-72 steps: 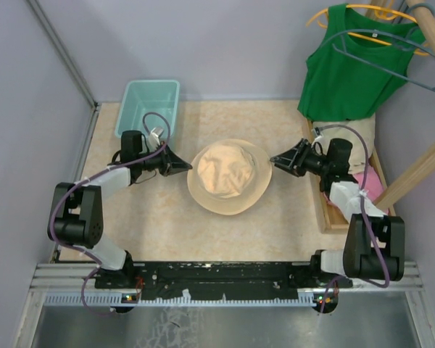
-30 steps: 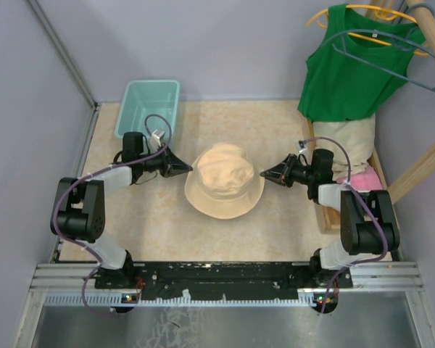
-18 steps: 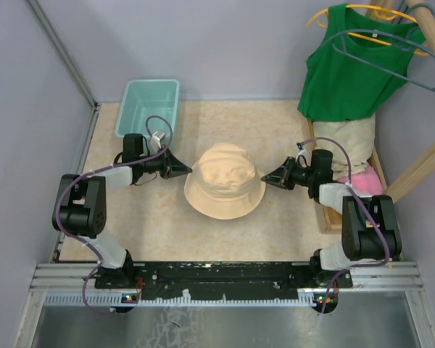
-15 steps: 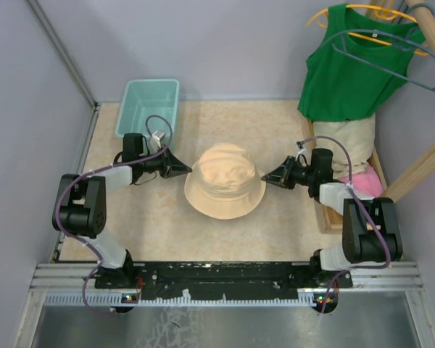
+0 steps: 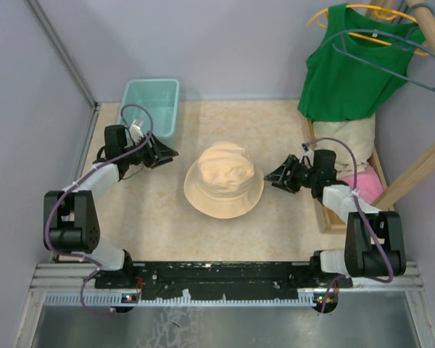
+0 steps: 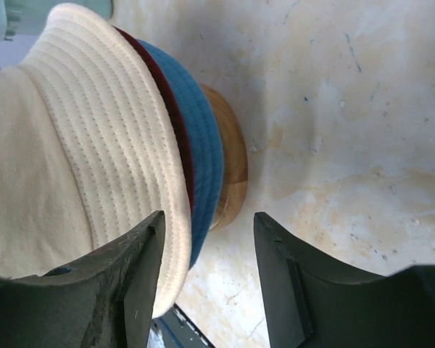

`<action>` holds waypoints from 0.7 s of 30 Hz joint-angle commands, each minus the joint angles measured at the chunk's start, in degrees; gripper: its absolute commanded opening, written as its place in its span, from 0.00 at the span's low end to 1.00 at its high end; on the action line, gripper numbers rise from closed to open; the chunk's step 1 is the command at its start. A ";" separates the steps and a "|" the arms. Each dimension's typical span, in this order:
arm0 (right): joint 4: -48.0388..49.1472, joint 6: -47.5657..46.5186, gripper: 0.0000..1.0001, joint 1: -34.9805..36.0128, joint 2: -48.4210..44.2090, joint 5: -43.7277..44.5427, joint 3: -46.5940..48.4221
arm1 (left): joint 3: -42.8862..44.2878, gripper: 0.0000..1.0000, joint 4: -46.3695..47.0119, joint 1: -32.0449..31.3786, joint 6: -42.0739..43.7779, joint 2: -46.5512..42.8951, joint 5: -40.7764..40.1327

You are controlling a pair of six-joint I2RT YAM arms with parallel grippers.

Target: Stack the hats

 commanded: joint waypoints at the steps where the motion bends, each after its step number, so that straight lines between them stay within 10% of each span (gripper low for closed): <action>1: -5.49 -3.16 0.50 -0.54 -3.29 3.11 -0.30 | 1.72 0.58 -4.40 2.88 1.81 -4.28 -4.66; 8: -6.97 -2.08 0.02 2.15 -7.11 3.02 -10.29 | 7.40 0.60 -9.02 3.47 2.48 -7.79 -8.09; 21: 30.63 18.57 0.00 20.51 10.78 4.55 -18.21 | 17.27 0.63 -13.57 3.55 1.36 -9.40 -7.34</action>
